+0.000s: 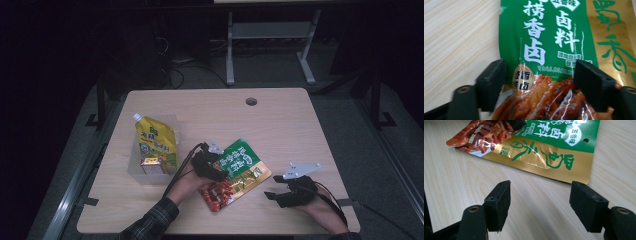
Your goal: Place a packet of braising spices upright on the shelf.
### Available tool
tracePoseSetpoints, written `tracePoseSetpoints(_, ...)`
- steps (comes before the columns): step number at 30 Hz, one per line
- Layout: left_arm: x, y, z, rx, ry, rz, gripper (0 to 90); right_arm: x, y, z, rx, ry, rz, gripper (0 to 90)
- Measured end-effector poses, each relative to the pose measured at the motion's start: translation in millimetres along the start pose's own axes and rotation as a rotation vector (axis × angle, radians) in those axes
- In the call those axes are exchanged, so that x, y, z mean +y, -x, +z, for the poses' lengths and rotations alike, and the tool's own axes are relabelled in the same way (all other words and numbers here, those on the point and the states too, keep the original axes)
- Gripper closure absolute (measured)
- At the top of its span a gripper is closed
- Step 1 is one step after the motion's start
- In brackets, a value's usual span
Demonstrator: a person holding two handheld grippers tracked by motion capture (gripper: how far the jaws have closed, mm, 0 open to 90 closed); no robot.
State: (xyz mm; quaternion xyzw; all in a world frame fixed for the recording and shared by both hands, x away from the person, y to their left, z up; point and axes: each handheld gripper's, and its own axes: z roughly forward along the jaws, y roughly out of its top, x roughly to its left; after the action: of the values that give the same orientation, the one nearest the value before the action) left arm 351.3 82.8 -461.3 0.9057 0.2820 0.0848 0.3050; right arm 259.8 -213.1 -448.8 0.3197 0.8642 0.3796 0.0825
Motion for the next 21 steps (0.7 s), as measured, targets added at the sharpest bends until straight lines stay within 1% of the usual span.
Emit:
tracePoseSetpoints(1, 0.5, 1.0, -0.5, -0.002, -0.003, 0.011, 33.3, 0.0, 0.3, -0.2, -0.002, 0.004, 0.000, 32.9)
tracePoseSetpoints(3, 1.6, 2.6, -1.8, 0.000, -0.011, 0.019, 38.7, 0.2, 0.6, -0.9, -0.001, 0.008, 0.002, 32.8)
tracePoseSetpoints(4, 1.8, 2.5, -2.6, -0.001, -0.015, 0.024, 42.8, 0.2, 1.3, -1.0, -0.003, 0.014, -0.005, 32.9)
tracePoseSetpoints(7, 2.2, 4.6, -3.5, -0.004, -0.012, 0.019, 51.6, 0.3, 1.7, -1.8, -0.005, 0.020, -0.001, 32.8)
tracePoseSetpoints(8, 2.2, 4.6, -4.3, -0.005, -0.017, 0.025, 58.8, 0.2, 2.1, -1.9, -0.006, 0.021, -0.001, 32.8)
tracePoseSetpoints(11, 1.9, 4.1, -5.2, -0.015, -0.017, 0.032, 71.2, 0.1, 2.8, -2.1, -0.006, 0.025, 0.002, 32.7)
tracePoseSetpoints(13, 1.1, 4.4, -5.7, -0.020, -0.015, 0.031, 74.7, -0.2, 3.5, -2.5, -0.005, 0.025, 0.009, 32.5)
tracePoseSetpoints(14, 0.9, 4.4, -5.7, -0.018, -0.015, 0.030, 74.7, -0.3, 3.8, -2.7, -0.005, 0.024, 0.010, 32.4)
tracePoseSetpoints(15, 1.0, 4.4, -6.1, -0.016, -0.017, 0.035, 78.0, -0.5, 4.2, -2.8, -0.007, 0.027, 0.011, 32.0)
tracePoseSetpoints(17, 0.1, 4.7, -6.4, -0.012, -0.008, 0.031, 79.0, -0.5, 4.5, -2.7, -0.007, 0.029, 0.011, 31.8)
tracePoseSetpoints(20, -0.3, 5.7, -8.8, -0.014, 0.003, 0.031, 86.2, -0.8, 4.8, -2.7, -0.004, 0.026, 0.024, 30.4)
tracePoseSetpoints(21, -0.9, 5.1, -9.0, -0.017, 0.009, 0.034, 87.3, -1.1, 5.2, -2.4, -0.003, 0.021, 0.029, 29.8)
